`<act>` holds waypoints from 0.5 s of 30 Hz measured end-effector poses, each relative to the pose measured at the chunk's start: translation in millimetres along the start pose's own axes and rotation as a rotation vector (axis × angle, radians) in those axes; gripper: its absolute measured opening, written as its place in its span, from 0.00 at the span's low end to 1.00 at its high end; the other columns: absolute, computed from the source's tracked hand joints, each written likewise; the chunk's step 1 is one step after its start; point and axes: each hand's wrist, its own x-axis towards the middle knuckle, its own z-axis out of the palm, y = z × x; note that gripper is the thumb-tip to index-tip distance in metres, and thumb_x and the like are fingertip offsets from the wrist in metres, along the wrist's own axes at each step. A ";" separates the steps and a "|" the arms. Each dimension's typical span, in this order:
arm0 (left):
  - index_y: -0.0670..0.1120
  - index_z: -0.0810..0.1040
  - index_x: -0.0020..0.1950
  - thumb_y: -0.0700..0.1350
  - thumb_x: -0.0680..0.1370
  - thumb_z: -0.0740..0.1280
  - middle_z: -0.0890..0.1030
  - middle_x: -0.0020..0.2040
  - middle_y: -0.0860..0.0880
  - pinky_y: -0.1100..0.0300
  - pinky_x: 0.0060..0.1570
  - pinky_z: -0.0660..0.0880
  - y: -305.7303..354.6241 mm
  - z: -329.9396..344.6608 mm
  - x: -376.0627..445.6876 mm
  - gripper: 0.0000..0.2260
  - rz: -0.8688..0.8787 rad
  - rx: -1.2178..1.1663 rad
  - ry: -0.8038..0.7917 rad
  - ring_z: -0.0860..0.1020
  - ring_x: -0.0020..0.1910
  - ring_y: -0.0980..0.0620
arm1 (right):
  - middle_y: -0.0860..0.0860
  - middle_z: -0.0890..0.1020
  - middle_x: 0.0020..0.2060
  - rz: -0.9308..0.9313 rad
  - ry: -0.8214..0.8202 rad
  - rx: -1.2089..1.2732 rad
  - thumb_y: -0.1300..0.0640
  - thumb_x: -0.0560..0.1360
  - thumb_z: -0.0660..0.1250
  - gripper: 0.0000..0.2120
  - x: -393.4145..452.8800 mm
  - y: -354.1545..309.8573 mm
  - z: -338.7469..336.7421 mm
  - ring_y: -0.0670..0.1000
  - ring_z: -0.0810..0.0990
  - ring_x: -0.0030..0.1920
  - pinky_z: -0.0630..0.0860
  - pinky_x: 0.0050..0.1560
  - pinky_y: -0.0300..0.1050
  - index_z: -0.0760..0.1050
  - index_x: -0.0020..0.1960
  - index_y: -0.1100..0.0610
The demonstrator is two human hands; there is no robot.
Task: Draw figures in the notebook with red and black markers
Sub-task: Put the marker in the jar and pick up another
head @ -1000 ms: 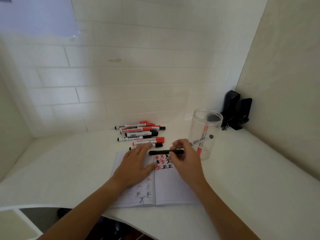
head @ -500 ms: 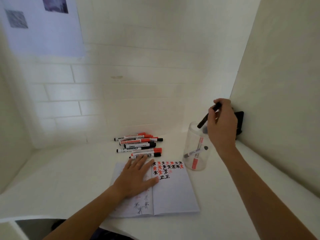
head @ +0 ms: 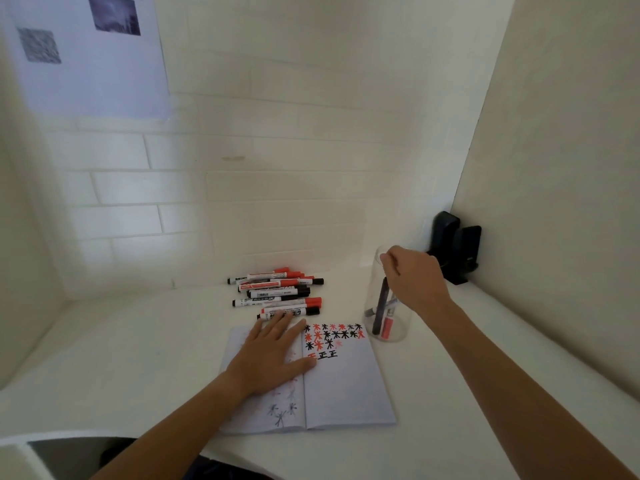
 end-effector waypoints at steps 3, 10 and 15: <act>0.61 0.44 0.81 0.78 0.75 0.47 0.42 0.82 0.55 0.49 0.79 0.37 -0.1 0.4 0.6 0.39 0.000 -0.010 0.006 0.36 0.79 0.56 | 0.54 0.82 0.43 -0.102 0.194 0.041 0.59 0.79 0.67 0.04 -3.2 -20.5 -2.8 0.55 0.78 0.43 0.77 0.45 0.51 0.79 0.51 0.59; 0.61 0.45 0.81 0.77 0.75 0.49 0.42 0.82 0.55 0.48 0.79 0.39 2.0 0.1 1.0 0.39 -0.015 -0.020 0.011 0.37 0.80 0.56 | 0.50 0.80 0.47 -0.069 -0.308 0.312 0.58 0.83 0.62 0.09 -26.6 -86.4 72.0 0.47 0.77 0.45 0.73 0.48 0.39 0.80 0.55 0.55; 0.58 0.49 0.82 0.77 0.74 0.52 0.46 0.83 0.56 0.50 0.79 0.39 -0.7 3.9 2.8 0.41 -0.010 -0.062 0.071 0.40 0.80 0.58 | 0.51 0.78 0.60 0.061 -0.379 0.290 0.60 0.83 0.62 0.14 -43.9 -96.1 139.6 0.51 0.78 0.59 0.76 0.61 0.44 0.78 0.67 0.54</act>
